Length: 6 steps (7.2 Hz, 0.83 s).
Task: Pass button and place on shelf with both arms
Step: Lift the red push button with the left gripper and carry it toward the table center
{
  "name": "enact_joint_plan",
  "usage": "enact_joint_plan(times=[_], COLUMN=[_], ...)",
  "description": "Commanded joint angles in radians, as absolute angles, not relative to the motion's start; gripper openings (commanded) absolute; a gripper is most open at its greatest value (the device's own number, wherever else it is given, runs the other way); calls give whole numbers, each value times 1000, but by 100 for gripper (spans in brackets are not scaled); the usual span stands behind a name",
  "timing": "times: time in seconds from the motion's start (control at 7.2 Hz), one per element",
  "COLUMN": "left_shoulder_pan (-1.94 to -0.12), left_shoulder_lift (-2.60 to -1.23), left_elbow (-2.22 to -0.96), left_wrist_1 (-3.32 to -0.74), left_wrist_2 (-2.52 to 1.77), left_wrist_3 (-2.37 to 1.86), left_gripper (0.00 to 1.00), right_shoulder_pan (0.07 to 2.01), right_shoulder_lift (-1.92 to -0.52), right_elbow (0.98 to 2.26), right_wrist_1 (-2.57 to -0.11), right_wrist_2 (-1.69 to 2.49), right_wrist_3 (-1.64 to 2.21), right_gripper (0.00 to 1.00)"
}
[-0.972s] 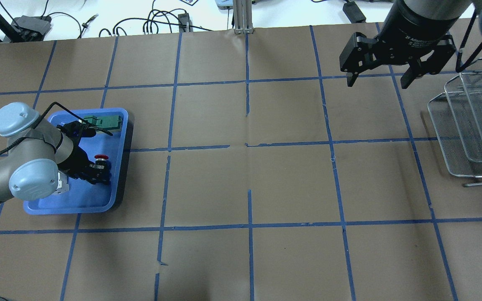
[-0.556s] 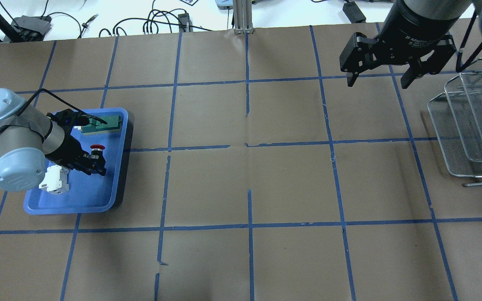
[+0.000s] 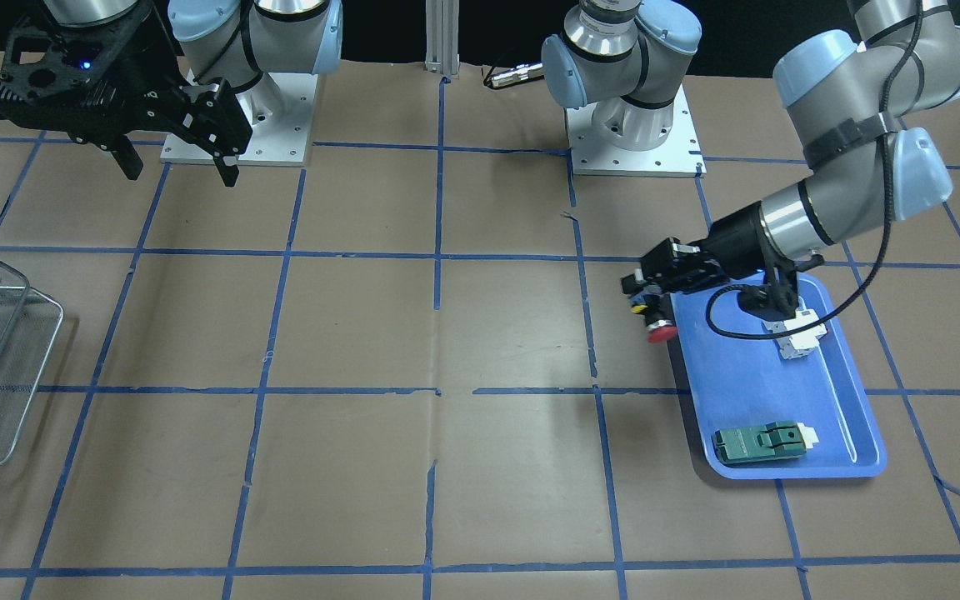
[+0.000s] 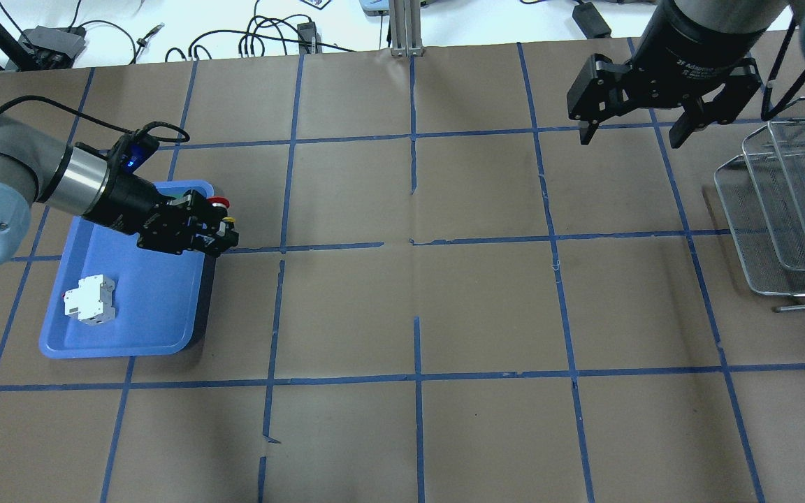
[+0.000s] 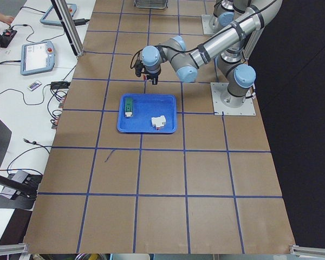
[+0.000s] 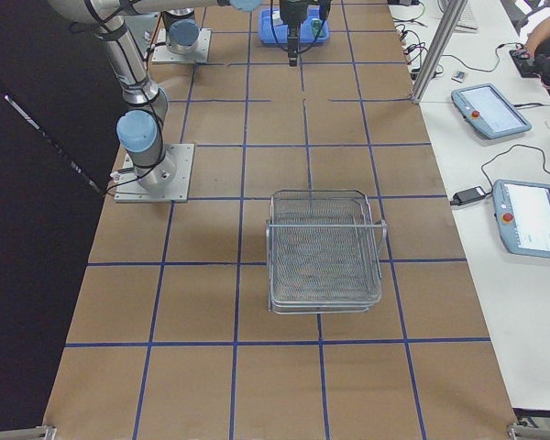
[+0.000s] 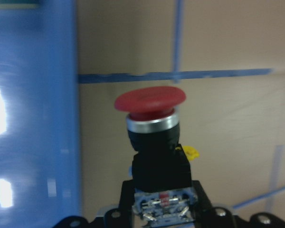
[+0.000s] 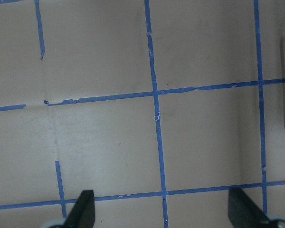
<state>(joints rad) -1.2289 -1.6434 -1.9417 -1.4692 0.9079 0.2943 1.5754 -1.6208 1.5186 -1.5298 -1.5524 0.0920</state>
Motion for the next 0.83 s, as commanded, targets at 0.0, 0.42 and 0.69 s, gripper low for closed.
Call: enact_joint_plan(times=[0.0,0.42,0.69], left_shoulder_pan=[-1406,-1613,-1641], left_shoulder_lift=[-1620,-1637,-1663], left_elbow=[-1939,-1963,-2009], left_wrist_1=[-1496,-1473,-1256], left_wrist_2=[648,353,220], left_wrist_3=[84,57,78], left_gripper=[12,12,14], right_shoulder_pan=[1575,1575,1575], right_shoulder_lift=[-1621,-1621,-1620], right_elbow=[1519,1519,1519], right_wrist_1=[-1531,-1531,-1529], right_wrist_2=[-1552,-1552,-1552], right_wrist_3=[92,92,92], right_gripper=[100,100,100])
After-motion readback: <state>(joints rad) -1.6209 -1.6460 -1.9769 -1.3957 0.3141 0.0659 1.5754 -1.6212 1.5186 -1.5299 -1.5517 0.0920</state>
